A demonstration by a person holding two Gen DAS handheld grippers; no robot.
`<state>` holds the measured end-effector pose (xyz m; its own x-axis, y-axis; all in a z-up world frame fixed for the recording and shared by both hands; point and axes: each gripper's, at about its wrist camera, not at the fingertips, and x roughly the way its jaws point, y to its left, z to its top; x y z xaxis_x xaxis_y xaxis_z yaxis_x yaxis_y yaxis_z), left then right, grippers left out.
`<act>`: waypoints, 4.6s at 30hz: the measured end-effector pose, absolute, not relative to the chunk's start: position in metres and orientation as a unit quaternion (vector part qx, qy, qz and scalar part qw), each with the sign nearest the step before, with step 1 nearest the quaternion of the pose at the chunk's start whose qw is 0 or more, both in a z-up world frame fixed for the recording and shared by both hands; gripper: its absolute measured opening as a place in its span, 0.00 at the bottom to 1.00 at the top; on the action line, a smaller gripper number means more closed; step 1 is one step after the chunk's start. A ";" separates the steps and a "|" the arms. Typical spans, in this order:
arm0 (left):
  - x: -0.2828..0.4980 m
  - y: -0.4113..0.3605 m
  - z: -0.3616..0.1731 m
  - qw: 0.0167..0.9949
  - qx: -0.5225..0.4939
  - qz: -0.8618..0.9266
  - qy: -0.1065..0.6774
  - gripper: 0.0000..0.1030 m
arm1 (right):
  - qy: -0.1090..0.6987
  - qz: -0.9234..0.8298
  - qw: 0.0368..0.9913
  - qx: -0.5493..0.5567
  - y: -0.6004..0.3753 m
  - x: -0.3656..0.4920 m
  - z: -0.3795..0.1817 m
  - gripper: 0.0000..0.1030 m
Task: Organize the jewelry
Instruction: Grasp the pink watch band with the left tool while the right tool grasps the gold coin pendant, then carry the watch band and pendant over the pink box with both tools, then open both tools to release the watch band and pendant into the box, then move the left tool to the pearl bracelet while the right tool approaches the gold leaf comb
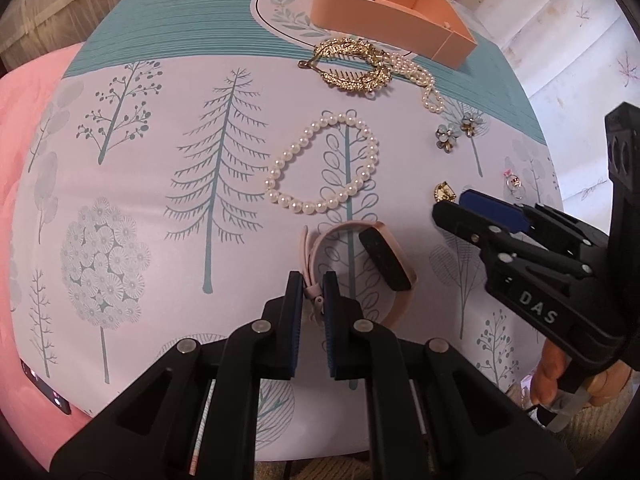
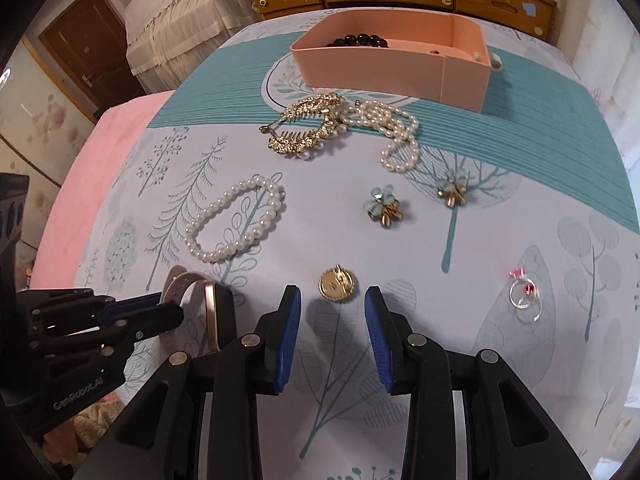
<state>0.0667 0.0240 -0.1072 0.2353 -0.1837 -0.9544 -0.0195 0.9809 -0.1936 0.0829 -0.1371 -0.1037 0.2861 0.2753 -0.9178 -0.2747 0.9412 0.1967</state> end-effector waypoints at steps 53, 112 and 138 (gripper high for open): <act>0.315 -0.018 0.007 0.849 -0.080 -0.108 0.511 0.07 | 0.483 0.100 0.866 0.079 -0.192 0.272 -0.003 0.18; 0.192 0.011 -0.020 0.837 0.008 -0.163 0.522 0.10 | 0.508 0.119 0.852 0.039 -0.174 0.167 -0.015 0.34; 0.146 0.033 -0.102 0.756 0.034 -0.178 0.630 0.10 | 0.565 0.133 0.813 0.036 -0.177 0.097 -0.061 0.34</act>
<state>0.1459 0.0334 -0.1022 0.1440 -0.2257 -0.9635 0.3111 0.9346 -0.1724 0.0966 -0.1773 -0.0607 0.3260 0.2576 -0.9096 -0.1755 0.9619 0.2095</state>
